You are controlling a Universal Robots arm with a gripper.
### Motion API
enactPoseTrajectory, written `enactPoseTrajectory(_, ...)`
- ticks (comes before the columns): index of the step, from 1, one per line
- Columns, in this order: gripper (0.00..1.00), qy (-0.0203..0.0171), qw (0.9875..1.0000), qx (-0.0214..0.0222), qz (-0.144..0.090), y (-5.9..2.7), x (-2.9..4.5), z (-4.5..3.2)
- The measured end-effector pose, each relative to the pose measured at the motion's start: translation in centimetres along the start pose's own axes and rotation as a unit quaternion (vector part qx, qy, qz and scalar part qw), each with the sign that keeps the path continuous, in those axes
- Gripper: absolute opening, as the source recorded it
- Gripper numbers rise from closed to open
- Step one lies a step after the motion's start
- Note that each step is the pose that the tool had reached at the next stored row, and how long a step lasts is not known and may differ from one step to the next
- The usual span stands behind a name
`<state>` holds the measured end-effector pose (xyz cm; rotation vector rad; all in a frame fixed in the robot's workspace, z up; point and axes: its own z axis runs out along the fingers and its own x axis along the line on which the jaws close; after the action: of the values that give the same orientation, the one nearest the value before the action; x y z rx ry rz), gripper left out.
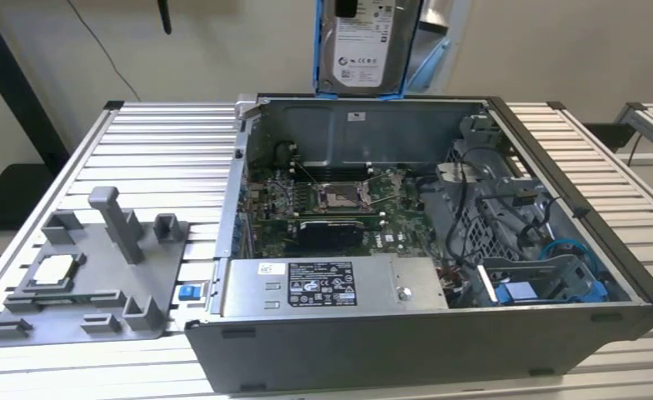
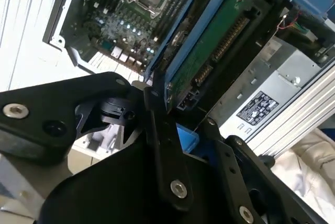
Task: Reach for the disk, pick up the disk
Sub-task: 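Pick up the disk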
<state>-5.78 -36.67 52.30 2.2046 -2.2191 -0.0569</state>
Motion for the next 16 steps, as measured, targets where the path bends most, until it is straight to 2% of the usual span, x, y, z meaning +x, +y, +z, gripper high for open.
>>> enactPoseTrajectory(16,0.0,-0.0001,1.0,-0.0014,0.0,-6.05,-0.04,-0.2)
